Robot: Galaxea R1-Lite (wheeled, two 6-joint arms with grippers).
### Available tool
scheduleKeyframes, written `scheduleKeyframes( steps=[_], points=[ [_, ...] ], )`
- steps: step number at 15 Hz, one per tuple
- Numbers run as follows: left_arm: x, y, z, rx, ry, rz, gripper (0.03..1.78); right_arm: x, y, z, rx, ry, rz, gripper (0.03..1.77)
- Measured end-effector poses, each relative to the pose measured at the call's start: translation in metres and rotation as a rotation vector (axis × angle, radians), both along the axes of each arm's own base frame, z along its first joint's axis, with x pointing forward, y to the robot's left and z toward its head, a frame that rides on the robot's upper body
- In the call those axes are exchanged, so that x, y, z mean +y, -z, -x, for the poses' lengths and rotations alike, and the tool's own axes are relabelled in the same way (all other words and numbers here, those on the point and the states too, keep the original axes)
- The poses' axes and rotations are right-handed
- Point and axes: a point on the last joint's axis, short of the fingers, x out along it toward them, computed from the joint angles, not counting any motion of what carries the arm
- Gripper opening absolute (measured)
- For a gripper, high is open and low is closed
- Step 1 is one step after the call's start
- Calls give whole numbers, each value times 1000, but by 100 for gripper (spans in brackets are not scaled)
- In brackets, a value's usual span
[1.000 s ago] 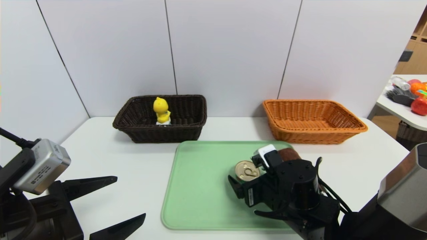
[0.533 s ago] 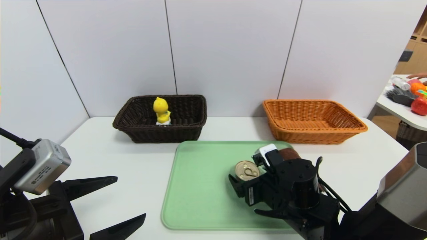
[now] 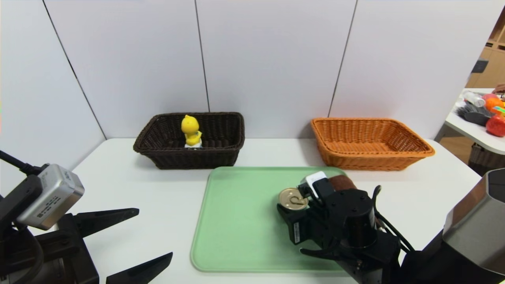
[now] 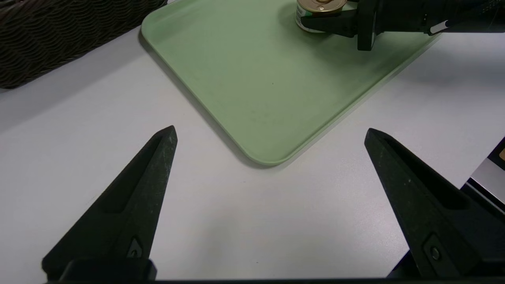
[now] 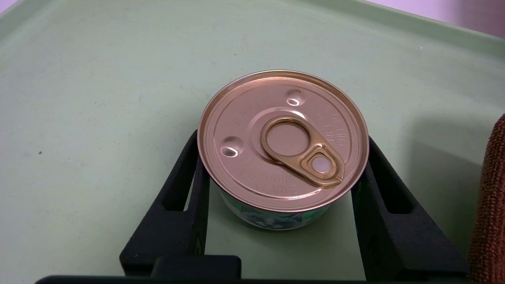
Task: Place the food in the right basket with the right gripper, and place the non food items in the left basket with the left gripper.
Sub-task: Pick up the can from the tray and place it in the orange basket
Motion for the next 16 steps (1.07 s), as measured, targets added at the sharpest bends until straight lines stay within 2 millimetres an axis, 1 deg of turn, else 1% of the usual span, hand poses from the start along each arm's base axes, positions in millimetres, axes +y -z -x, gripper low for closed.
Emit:
scheduleKeyframes(
  steps=[4,6,9,13,15,16],
  points=[
    [0,0,0,-1,0,0,169,0,-1,0,-1,-2,-3,99],
    [0,0,0,0,0,0,169,-1,-6,0,-13,0,-13,98],
    [0,0,0,-1,2,1,169,-5,-24,1,-56,8,-50,98],
    [0,0,0,-1,2,1,169,-13,-50,-7,-132,37,-98,98],
    [0,-1,0,-1,2,2,169,-19,-62,-16,-173,59,-102,98],
    [0,-1,0,-2,2,2,169,-23,-69,-23,-195,81,-96,98]
  ],
)
